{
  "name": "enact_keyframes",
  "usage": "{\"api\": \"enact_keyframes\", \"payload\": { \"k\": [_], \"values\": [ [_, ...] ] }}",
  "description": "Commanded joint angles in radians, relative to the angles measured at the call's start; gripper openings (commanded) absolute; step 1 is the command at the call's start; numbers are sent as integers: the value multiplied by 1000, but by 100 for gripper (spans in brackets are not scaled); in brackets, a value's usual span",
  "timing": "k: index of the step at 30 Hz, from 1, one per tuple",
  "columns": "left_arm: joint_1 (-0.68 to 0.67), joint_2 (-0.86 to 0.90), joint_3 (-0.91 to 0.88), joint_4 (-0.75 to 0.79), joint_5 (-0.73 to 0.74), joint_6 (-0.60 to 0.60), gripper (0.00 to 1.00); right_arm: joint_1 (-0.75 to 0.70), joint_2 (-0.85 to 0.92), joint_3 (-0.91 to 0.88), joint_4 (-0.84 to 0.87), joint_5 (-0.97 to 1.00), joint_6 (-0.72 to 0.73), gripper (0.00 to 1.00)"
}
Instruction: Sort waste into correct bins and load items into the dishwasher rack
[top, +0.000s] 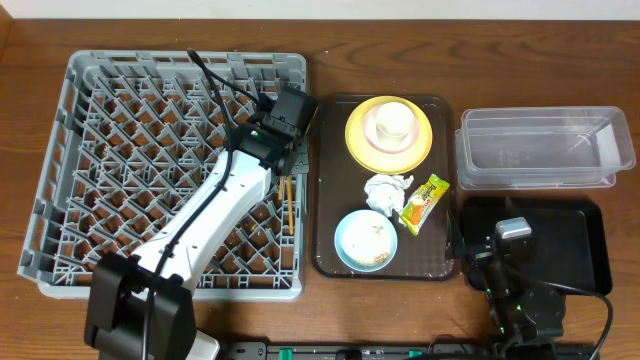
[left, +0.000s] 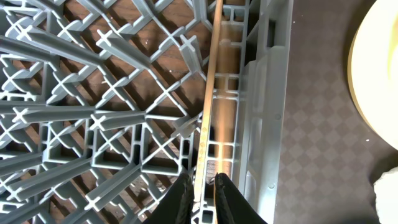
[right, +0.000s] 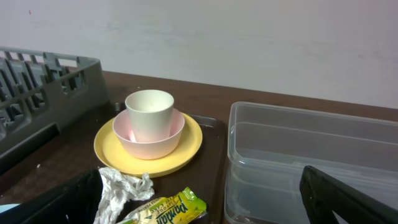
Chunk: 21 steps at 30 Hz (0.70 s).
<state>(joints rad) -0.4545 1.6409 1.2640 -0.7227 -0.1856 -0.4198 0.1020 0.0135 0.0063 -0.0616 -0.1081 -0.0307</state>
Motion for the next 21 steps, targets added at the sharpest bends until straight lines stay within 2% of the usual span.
{"api": "enact_keyframes", "payload": {
  "k": [1, 2, 5, 11, 15, 21],
  "values": [
    [0, 10, -6, 3, 2, -16, 17, -3, 0, -1, -3, -5, 0, 99],
    [0, 11, -6, 3, 2, -16, 17, -3, 0, -1, -3, -5, 0, 99],
    [0, 10, -6, 3, 2, -16, 34, -3, 0, -1, -3, -5, 0, 99],
    [13, -67, 19, -2, 91, -16, 42, -3, 0, -1, -3, 30, -1, 99],
    [71, -206, 31, -11, 158, -17, 49, -3, 0, -1, -2, -37, 48, 99],
    [254, -490, 31, -34, 183, -16, 70, -3, 0, -1, 16, -78, 150, 99]
  ]
}}
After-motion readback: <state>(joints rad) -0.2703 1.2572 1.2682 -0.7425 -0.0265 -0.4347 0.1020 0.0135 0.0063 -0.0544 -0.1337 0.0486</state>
